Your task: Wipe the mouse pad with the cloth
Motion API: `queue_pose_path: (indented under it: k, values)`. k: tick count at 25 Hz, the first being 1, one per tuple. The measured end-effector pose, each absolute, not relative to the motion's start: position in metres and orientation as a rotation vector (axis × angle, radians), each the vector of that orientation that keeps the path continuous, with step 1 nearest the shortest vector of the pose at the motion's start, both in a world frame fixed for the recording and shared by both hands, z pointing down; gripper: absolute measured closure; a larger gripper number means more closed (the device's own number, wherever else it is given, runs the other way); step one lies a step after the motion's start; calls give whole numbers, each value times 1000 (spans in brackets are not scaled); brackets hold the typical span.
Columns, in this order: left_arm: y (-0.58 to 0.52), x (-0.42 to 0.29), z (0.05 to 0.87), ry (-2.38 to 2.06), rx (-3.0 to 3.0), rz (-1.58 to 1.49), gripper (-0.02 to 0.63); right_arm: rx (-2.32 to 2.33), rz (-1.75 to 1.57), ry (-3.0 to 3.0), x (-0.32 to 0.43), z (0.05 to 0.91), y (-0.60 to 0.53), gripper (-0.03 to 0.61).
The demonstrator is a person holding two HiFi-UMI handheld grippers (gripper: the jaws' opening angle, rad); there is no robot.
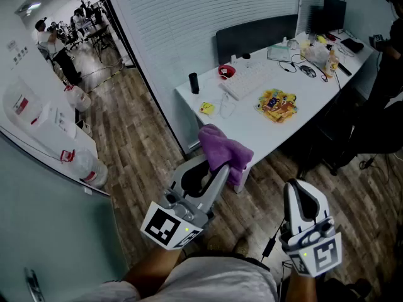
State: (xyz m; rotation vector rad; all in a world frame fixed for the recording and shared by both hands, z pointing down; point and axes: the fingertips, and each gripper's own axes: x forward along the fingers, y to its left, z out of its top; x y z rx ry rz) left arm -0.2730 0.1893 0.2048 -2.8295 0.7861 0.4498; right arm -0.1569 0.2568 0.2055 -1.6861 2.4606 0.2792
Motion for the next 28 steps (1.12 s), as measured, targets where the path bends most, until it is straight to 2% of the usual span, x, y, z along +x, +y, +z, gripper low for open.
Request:
queue_pose_path:
  k: [15, 28]
  values:
    - [186, -247, 205, 810, -2822, 431, 532, -1670, 281, 2456, -126, 205, 258, 567]
    - [189, -196, 206, 876, -2779, 427, 532, -1623, 315, 2526, -67, 211, 263, 568]
